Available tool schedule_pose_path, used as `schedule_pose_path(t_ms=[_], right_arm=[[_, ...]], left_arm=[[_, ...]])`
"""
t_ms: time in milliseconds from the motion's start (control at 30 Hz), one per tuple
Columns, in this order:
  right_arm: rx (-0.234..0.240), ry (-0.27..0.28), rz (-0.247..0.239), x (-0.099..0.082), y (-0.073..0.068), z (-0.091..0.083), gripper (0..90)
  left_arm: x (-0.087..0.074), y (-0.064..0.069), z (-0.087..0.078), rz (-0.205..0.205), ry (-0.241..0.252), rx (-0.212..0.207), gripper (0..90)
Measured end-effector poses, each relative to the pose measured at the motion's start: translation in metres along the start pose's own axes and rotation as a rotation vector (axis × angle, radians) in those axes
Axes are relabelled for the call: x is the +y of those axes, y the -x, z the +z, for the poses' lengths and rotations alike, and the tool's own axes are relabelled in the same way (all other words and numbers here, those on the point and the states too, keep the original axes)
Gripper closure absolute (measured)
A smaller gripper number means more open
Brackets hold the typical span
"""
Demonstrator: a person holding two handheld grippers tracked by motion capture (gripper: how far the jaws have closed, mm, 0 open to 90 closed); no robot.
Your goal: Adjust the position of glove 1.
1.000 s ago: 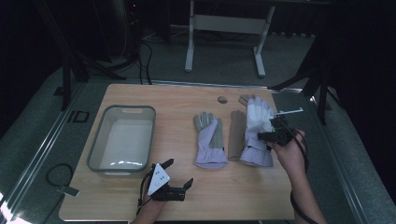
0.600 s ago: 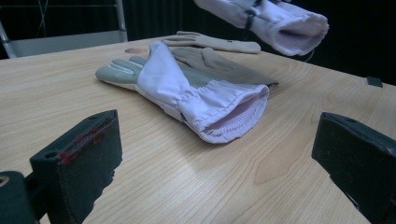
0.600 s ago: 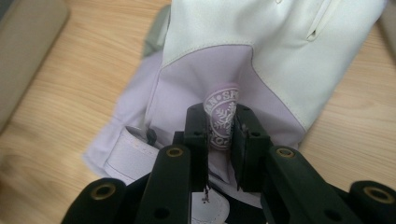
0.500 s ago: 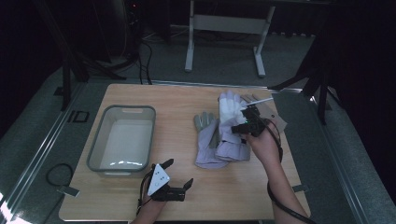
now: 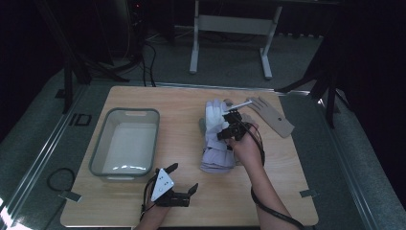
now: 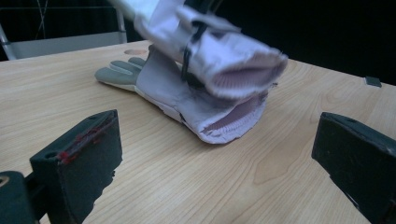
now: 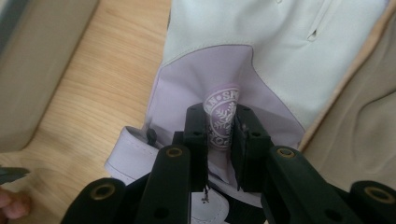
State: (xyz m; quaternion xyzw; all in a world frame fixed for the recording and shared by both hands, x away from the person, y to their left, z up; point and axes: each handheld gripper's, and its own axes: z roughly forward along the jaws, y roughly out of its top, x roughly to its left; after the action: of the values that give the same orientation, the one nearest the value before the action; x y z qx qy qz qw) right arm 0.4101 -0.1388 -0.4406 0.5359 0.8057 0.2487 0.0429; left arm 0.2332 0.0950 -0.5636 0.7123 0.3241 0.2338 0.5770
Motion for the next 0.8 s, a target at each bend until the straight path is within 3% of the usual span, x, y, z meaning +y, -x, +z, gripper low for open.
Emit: schedule_pose_path(t_ms=[300, 500, 700, 800], right_arm=[[-0.018, -0.056, 0.007, -0.003, 0.004, 0.028, 76.8], [-0.021, -0.079, -0.018, -0.003, -0.002, 0.04, 76.1], [-0.013, -0.091, -0.104, -0.002, -0.006, 0.045, 74.6], [-0.011, -0.11, -0.118, -0.001, -0.005, 0.045, 72.9]], left_arm=[[0.0, 0.0, 0.0, 0.006, -0.007, 0.0, 1.7], [0.0, 0.0, 0.0, 0.008, -0.008, 0.0, 1.7], [0.0, 0.0, 0.0, 0.004, -0.005, -0.002, 1.7], [0.0, 0.0, 0.0, 0.0, -0.006, -0.003, 1.7]])
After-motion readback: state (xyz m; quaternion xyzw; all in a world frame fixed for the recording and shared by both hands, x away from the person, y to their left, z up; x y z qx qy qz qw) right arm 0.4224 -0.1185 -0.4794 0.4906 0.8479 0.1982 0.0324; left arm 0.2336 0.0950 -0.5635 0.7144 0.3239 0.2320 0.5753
